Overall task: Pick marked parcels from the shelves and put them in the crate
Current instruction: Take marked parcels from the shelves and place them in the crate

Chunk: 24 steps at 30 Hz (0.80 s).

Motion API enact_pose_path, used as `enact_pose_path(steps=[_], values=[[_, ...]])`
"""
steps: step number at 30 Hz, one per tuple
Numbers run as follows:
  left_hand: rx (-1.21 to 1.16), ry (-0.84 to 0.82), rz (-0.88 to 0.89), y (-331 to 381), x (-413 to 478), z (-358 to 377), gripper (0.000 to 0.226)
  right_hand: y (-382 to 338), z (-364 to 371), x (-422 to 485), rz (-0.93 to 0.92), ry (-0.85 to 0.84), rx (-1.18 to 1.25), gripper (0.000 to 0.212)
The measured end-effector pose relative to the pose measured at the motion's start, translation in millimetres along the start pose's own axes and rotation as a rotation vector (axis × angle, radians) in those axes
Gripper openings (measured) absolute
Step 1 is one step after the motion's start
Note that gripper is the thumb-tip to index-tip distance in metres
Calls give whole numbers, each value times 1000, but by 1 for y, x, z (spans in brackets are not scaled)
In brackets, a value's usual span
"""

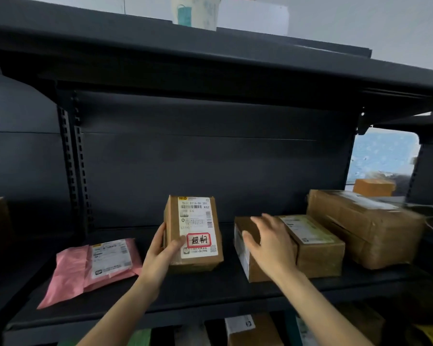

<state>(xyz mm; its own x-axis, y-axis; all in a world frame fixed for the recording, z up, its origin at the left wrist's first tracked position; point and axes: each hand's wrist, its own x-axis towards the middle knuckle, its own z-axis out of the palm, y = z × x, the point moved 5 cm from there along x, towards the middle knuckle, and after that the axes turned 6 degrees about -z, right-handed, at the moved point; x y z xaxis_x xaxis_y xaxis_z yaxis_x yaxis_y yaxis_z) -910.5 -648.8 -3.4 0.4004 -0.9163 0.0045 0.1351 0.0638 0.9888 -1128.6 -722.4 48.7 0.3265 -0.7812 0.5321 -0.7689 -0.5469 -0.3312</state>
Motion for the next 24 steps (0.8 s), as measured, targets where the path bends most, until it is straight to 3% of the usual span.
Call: enact_pose_path(steps=[4, 10, 14, 16, 19, 24], values=[[5, 1, -49, -9, -1, 4, 72, 34, 14, 1, 131, -275, -227, 68], [5, 26, -97, -14, 1, -2, 90, 27, 20, -3, 141, -280, -230, 76], [12, 47, -130, -14, 1, -9, 88, 28, 18, -1, 202, -241, -143, 65], [18, 46, -137, -14, 1, -13, 89, 30, 16, -3, 241, -139, 49, 60], [14, 66, -137, -12, 0, -18, 86, 32, 23, -11, 355, 24, 577, 59], [-59, 64, -122, -10, 0, -24, 48, 13, 32, -33, 348, 108, 972, 39]])
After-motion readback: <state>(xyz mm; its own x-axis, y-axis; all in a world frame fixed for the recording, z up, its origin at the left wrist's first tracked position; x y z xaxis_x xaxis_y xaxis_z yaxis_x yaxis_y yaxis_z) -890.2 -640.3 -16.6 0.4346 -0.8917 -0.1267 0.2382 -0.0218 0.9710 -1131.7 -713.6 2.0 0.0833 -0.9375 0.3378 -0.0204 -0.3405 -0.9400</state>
